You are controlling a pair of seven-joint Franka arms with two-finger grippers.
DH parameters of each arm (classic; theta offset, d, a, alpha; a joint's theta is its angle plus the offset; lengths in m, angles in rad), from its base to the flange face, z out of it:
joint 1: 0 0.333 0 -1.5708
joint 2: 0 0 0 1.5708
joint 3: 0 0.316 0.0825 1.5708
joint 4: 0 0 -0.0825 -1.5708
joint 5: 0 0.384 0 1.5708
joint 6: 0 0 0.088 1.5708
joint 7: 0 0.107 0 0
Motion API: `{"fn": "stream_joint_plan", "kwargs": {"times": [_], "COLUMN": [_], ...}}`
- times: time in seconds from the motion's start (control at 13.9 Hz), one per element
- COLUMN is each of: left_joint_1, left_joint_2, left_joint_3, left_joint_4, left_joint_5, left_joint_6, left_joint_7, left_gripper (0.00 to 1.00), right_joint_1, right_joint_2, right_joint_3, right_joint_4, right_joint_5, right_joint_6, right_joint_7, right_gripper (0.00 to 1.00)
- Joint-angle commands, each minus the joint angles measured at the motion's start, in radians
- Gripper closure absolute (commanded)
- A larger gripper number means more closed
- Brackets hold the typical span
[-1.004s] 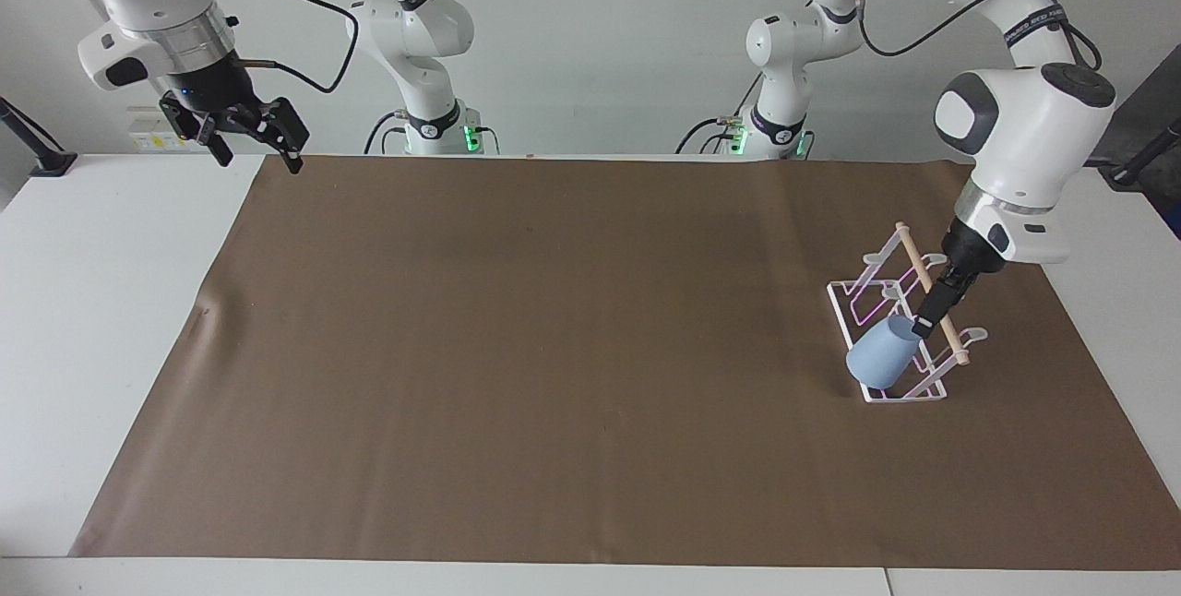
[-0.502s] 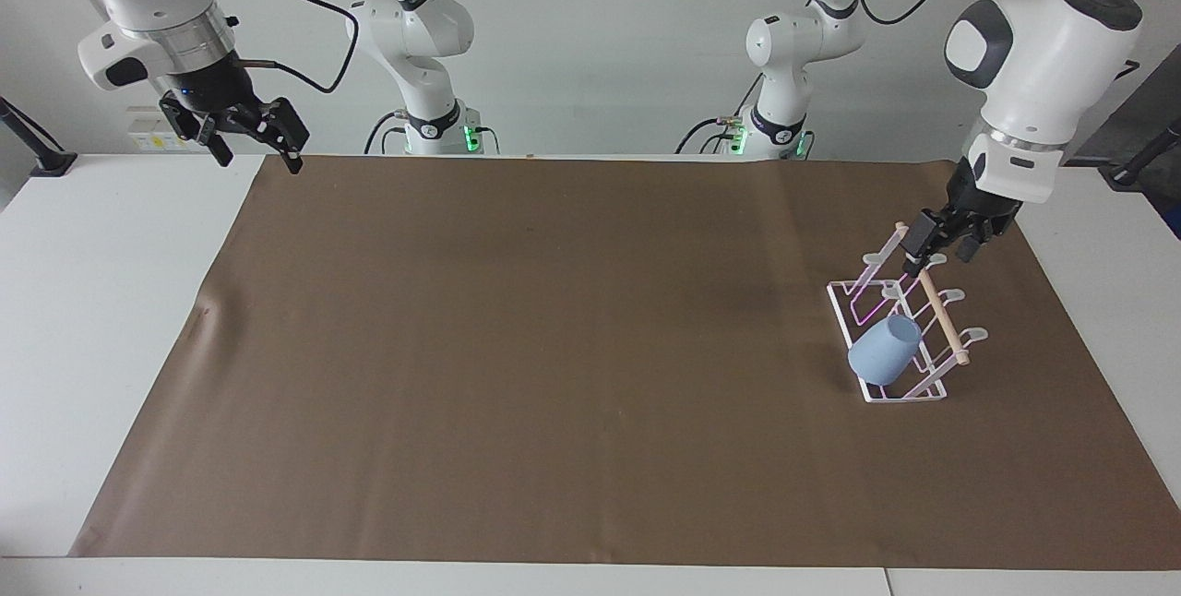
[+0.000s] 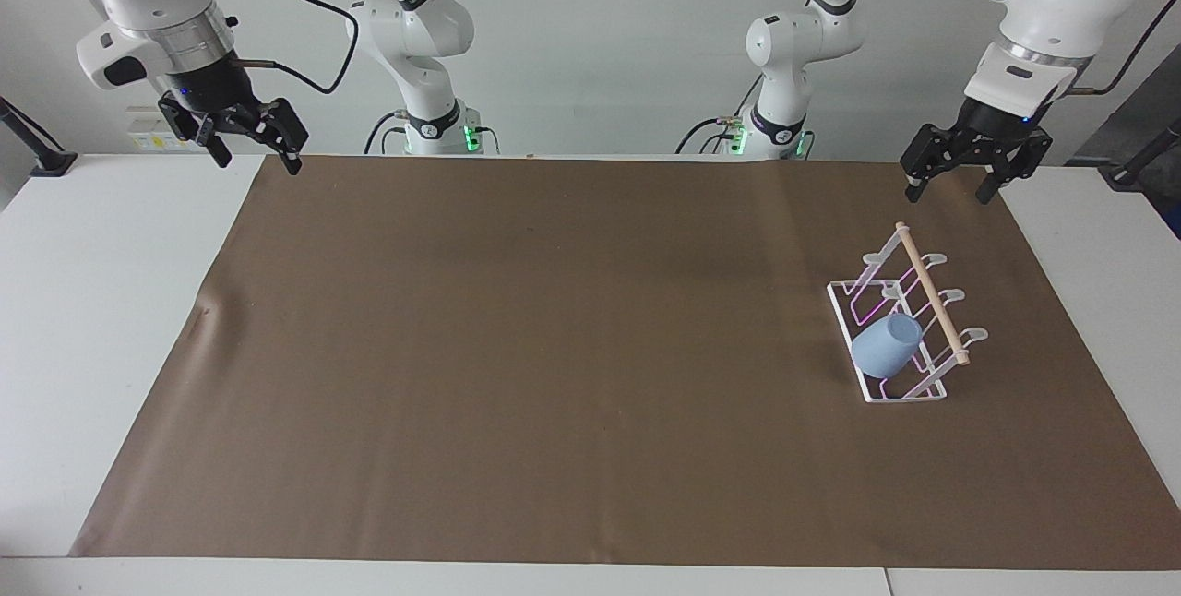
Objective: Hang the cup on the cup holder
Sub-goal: 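Open the left gripper and draw it back from the cup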
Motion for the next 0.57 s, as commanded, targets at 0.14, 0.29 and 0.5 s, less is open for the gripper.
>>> {"fn": "stream_joint_plan", "kwargs": {"times": [0.14,0.29,0.5], "left_joint_1": [-0.007,-0.005,-0.064], "left_joint_2": [0.019,0.023,0.034], "left_joint_3": [0.002,0.004,0.047], "left_joint_4": [0.025,0.044,0.074], "left_joint_5": [0.02,0.028,0.033], "left_joint_6": [-0.029,-0.047,-0.083], "left_joint_7": [0.035,0.035,0.036], "left_gripper": [0.0,0.0,0.0], "right_joint_1": [0.003,0.014,0.014], "right_joint_2": [-0.028,-0.023,0.002], "right_joint_3": [-0.003,-0.003,-0.005], "right_joint_4": [-0.039,-0.026,0.025], "right_joint_5": [0.005,0.002,0.014], "right_joint_6": [0.032,0.008,-0.046], "right_joint_7": [0.001,0.001,0.0], "right_gripper": [0.0,0.0,0.0]}}
